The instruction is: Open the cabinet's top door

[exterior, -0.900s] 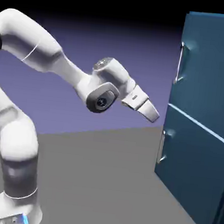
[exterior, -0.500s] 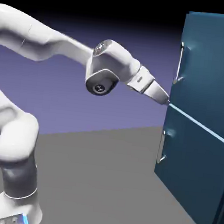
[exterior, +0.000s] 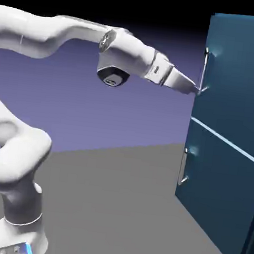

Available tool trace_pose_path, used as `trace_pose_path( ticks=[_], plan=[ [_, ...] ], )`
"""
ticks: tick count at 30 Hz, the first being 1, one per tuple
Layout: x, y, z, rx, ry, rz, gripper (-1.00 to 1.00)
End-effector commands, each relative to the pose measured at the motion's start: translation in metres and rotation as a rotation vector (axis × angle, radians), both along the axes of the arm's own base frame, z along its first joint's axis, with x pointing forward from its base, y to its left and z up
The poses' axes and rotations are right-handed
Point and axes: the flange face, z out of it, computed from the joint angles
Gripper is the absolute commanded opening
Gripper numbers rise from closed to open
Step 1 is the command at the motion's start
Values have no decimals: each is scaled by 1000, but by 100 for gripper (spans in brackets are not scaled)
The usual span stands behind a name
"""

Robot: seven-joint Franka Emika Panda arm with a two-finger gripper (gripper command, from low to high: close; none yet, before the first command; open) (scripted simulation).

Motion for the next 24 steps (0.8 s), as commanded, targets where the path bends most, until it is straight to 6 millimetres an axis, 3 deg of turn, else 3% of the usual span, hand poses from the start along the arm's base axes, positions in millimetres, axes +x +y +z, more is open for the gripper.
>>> trace_pose_path(
  ticks=[1, 13, 24],
  plan=[
    [0, 2, 2, -1, -14, 0, 0],
    [15, 38, 10, -22, -175, 13, 0],
    [48, 81, -11, -50, -302, 28, 0]
  ],
)
